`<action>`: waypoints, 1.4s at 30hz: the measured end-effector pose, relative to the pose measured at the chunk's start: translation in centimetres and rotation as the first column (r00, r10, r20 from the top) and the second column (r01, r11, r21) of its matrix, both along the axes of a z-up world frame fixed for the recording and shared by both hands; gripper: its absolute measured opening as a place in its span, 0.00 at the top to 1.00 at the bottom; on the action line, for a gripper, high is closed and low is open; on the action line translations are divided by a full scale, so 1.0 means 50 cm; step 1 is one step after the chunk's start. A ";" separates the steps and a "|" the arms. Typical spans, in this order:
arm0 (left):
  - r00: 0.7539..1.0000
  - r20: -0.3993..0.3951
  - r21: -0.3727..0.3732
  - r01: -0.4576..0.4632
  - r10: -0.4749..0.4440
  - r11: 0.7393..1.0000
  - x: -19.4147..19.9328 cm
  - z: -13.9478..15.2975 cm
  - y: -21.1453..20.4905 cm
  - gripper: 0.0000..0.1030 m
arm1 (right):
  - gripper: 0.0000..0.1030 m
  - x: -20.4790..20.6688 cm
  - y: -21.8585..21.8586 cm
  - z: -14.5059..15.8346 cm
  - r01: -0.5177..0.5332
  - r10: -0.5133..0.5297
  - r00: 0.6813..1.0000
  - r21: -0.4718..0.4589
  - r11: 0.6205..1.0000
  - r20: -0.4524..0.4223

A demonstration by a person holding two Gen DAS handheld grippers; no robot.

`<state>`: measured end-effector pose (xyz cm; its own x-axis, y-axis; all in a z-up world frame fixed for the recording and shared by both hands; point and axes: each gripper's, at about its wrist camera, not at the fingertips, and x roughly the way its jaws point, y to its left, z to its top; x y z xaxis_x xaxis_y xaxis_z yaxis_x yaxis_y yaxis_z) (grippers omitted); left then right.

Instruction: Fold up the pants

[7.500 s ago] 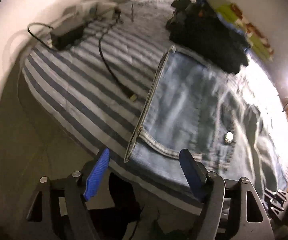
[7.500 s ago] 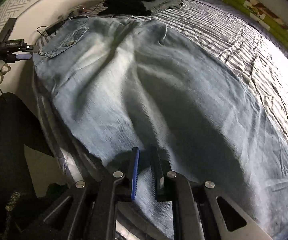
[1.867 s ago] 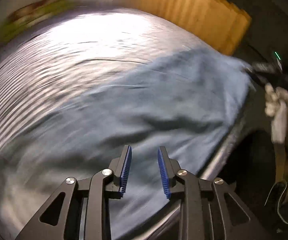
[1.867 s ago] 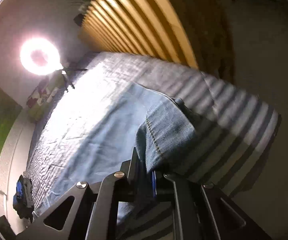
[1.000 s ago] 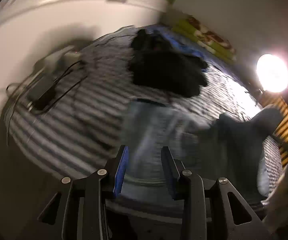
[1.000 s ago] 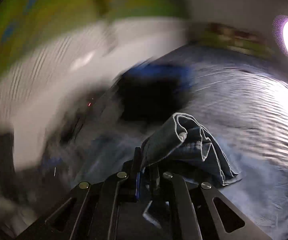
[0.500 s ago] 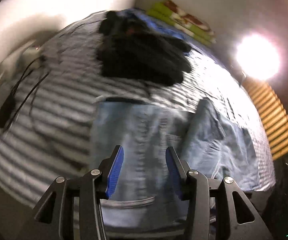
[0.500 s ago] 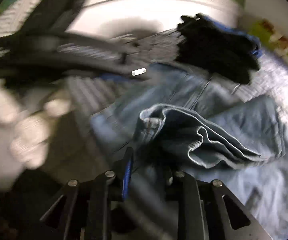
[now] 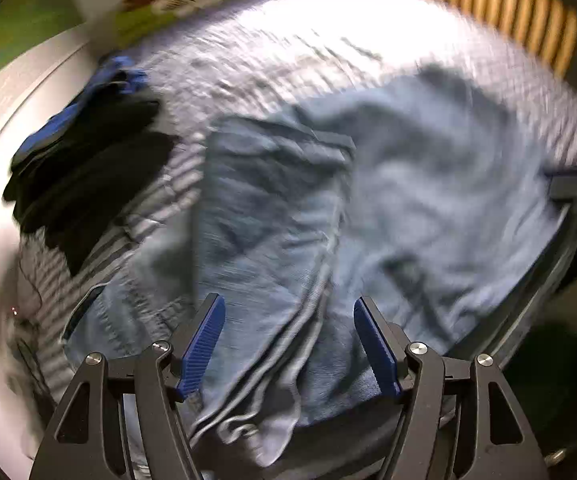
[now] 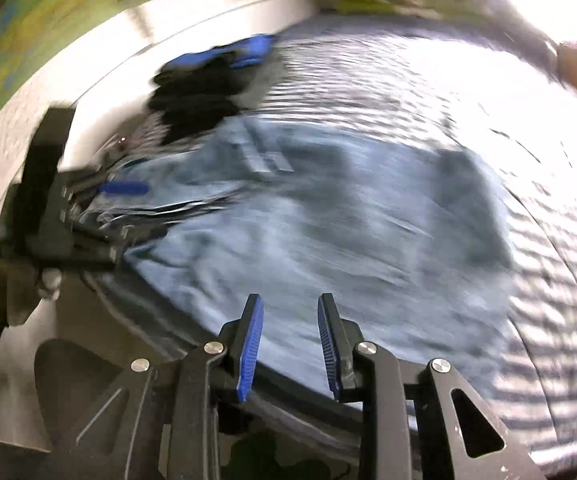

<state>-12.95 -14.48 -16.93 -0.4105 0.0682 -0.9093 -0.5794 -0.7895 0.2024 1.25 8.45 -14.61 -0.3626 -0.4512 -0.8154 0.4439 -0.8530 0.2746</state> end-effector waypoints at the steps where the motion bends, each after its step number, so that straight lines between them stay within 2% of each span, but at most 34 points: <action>1: 1.000 0.004 -0.045 0.026 -0.025 0.999 0.002 -0.012 0.015 0.32 | 0.75 0.000 0.020 -0.004 0.023 -0.023 1.000 -0.002 1.000 0.002; 4: 0.999 0.007 -0.148 0.045 -0.044 0.988 -0.005 -0.037 0.026 0.32 | 0.75 -0.004 0.049 -0.009 0.051 -0.051 0.999 -0.003 0.999 -0.001; 6: 0.999 0.018 -0.151 0.032 -0.030 0.988 -0.015 -0.038 0.015 0.32 | 0.75 -0.003 0.056 -0.012 0.055 -0.055 0.998 -0.008 0.998 -0.001; 8: 1.000 0.013 -0.140 -0.012 0.014 0.990 -0.029 -0.030 -0.011 0.50 | 0.75 -0.002 0.062 -0.009 0.053 -0.053 0.999 -0.007 0.999 -0.010; 9: 0.999 0.020 -0.121 -0.037 0.040 0.992 -0.035 -0.025 -0.023 0.69 | 0.75 -0.006 0.063 -0.008 0.053 -0.053 0.998 -0.005 0.999 -0.016; 10: 0.996 0.030 -0.074 -0.084 0.086 0.994 -0.043 -0.016 -0.040 0.81 | 0.75 -0.007 0.069 -0.006 0.053 -0.053 0.998 -0.003 0.999 -0.022; 12: 0.986 0.033 0.007 -0.165 0.165 0.986 -0.053 0.005 -0.075 0.85 | 0.75 -0.012 0.074 0.001 0.051 -0.051 0.998 -0.008 0.999 -0.031; 13: 0.976 0.040 0.066 -0.218 0.215 0.974 -0.058 0.018 -0.100 0.86 | 0.75 -0.019 0.070 0.003 0.048 -0.049 0.998 -0.010 0.999 -0.033; 14: 0.960 0.072 0.148 -0.278 0.270 0.949 -0.064 0.029 -0.132 0.86 | 0.75 -0.025 0.065 0.010 0.039 -0.040 0.998 -0.010 0.999 -0.039; 15: 0.938 0.116 0.232 -0.345 0.327 0.909 -0.073 0.038 -0.167 0.87 | 0.75 -0.030 0.057 0.012 0.029 -0.030 0.998 -0.010 1.000 -0.046; 16: 0.901 0.180 0.331 -0.434 0.395 0.838 -0.083 0.043 -0.219 0.87 | 0.75 -0.033 0.050 0.018 0.018 -0.019 0.998 -0.010 1.000 -0.055; 19: 0.818 0.294 0.443 -0.575 0.495 0.687 -0.095 0.027 -0.321 0.87 | 0.75 -0.054 0.006 0.042 -0.044 0.043 0.997 -0.026 0.999 -0.062; 21: 0.786 0.342 0.468 -0.617 0.515 0.632 -0.098 0.009 -0.355 0.84 | 0.75 -0.077 -0.043 0.062 -0.095 0.093 0.994 -0.038 0.995 -0.062; 22: 0.771 0.352 0.469 -0.636 0.530 0.613 -0.096 -0.002 -0.372 0.82 | 0.75 -0.089 -0.068 0.070 -0.116 0.113 0.991 -0.044 0.992 -0.066; 24: 0.763 0.363 0.477 -0.645 0.535 0.597 -0.098 -0.014 -0.388 0.82 | 0.74 -0.118 -0.136 0.088 -0.177 0.173 0.982 -0.050 0.983 -0.077; 28: 0.738 0.427 0.548 -0.670 0.522 0.500 -0.098 -0.031 -0.432 0.82 | 0.73 -0.180 -0.288 0.080 -0.272 0.270 0.962 -0.054 0.961 -0.039; 33: 0.730 0.400 0.541 -0.676 0.554 0.501 -0.078 -0.029 -0.458 0.82 | 0.73 -0.291 -0.478 0.001 -0.321 0.330 0.934 -0.087 0.943 0.135; 35: 0.743 0.341 0.523 -0.659 0.577 0.540 -0.062 -0.014 -0.461 0.82 | 0.73 -0.328 -0.513 -0.013 -0.277 0.295 0.941 -0.119 0.953 0.168; 36: 0.750 0.311 0.515 -0.650 0.585 0.559 -0.053 -0.007 -0.462 0.75 | 0.73 -0.347 -0.524 -0.011 -0.259 0.286 0.942 -0.158 0.953 0.177; 37: 0.757 0.283 0.513 -0.639 0.589 0.573 -0.038 0.002 -0.461 0.64 | 0.73 -0.361 -0.532 -0.005 -0.246 0.282 0.942 -0.195 0.949 0.182; 39: 0.773 0.264 0.534 -0.615 0.576 0.580 -0.015 0.018 -0.463 0.54 | 0.73 -0.394 -0.539 0.019 -0.209 0.265 0.948 -0.282 0.936 0.176; 40: 0.786 0.251 0.536 -0.599 0.565 0.595 -0.001 0.026 -0.454 0.54 | 0.72 -0.407 -0.539 0.031 -0.194 0.254 0.952 -0.304 0.933 0.170; 42: 0.807 0.230 0.526 -0.573 0.543 0.629 0.017 0.034 -0.436 0.54 | 0.71 -0.413 -0.537 0.048 -0.197 0.244 0.957 -0.264 0.944 0.160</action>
